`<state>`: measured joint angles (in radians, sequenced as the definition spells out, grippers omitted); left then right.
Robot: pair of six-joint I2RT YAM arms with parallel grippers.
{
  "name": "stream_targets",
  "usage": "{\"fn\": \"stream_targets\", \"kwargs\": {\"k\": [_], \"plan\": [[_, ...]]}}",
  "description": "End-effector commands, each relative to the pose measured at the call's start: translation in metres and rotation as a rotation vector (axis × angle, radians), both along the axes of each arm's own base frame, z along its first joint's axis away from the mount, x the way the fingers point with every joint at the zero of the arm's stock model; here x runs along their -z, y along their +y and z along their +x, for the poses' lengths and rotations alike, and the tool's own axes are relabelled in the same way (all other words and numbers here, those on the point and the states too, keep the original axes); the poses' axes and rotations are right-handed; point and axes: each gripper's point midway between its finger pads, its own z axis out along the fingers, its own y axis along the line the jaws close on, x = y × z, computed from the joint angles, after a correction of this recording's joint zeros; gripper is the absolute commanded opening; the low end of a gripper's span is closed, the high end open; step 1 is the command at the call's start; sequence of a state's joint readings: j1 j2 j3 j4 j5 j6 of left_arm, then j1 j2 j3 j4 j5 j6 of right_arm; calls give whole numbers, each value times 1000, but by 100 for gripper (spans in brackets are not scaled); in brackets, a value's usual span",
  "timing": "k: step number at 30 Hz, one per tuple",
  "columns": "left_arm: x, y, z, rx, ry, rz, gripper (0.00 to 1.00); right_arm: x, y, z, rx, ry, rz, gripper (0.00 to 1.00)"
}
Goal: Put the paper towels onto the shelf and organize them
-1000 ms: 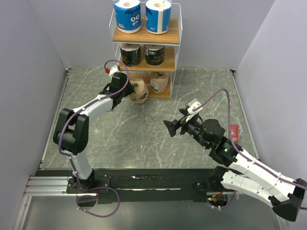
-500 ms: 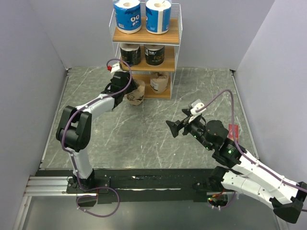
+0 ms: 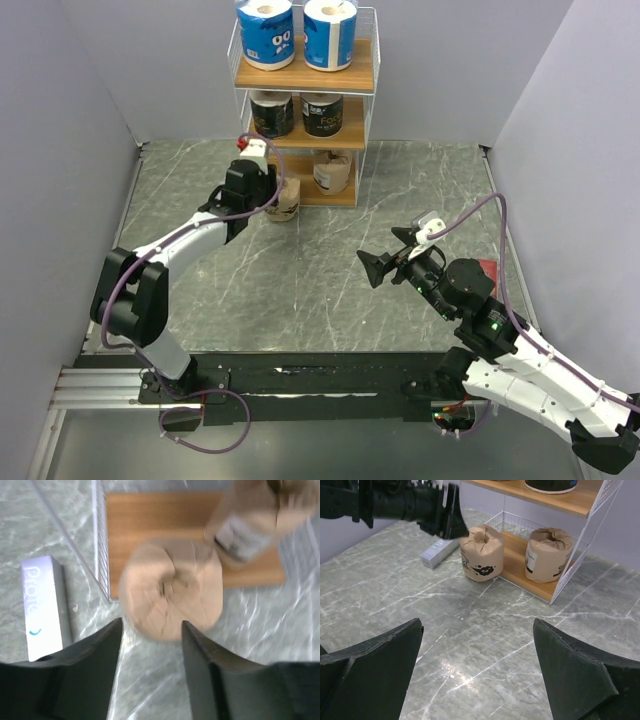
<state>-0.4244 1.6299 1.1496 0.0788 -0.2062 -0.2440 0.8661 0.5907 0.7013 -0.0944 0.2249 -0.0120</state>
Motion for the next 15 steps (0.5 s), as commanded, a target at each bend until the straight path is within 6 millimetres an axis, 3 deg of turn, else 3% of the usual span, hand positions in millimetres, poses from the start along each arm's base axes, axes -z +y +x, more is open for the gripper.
{"fn": "stream_targets", "kwargs": {"k": [1,9,15], "plan": [[15,-12,-21,157,21,112,53,-14,-3,-1,12,-24,37,98],[63,-22,-16,251,61,348,52,-15,2,0,-2,-18,37,98],[76,-26,7,223,62,409,49,-17,-2,3,22,-28,20,98]]}}
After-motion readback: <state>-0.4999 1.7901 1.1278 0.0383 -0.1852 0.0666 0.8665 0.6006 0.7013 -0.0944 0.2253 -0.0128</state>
